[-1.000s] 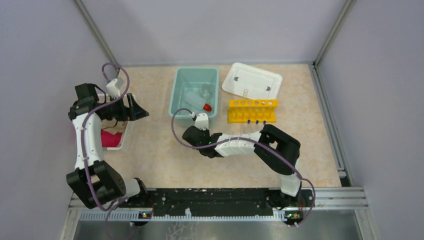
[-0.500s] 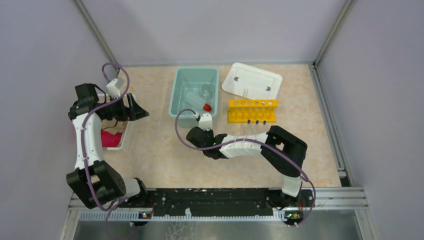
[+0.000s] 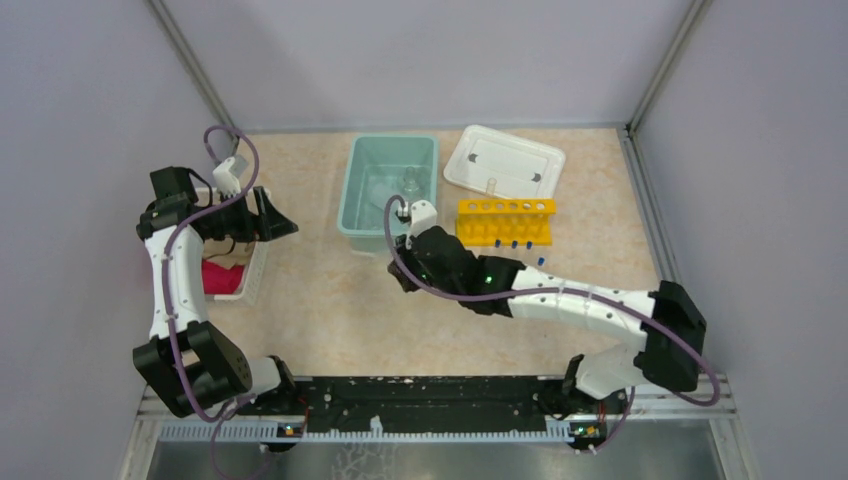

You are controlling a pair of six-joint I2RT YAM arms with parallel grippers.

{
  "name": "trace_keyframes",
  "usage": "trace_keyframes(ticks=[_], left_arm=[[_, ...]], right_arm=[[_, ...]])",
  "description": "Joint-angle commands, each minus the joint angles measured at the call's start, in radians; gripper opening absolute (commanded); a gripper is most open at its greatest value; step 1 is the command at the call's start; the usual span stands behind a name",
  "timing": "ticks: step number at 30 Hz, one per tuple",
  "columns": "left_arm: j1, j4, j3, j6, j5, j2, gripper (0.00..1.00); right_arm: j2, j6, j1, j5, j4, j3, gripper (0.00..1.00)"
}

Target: Organize the chemistry lab equipment

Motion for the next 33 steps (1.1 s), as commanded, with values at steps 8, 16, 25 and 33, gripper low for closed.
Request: trace_keyframes(ticks=[8, 16, 25, 33], left_arm=[[0.009, -0.011, 0.007, 0.007, 0.036, -0.017, 0.86], [0.009, -0.012, -0.003, 0.009, 0.039, -0.025, 0.86], [0.008, -0.009, 0.0, 0.005, 0.046, -0.014, 0.86], [0.009, -0.006, 0.001, 0.006, 0.054, -0.011, 0.87]], right_arm=[[0.057, 0.009, -0.205, -0.184, -0.147, 0.367, 0.0], [0.258, 0.054, -0.307, -0.221, -0.195, 0.506, 0.0], [0.324, 0.029, -0.359, -0.285, -0.281, 0.62, 0.49], [0.243, 0.011, -0.483, -0.268, -0.335, 0.676, 0.55]])
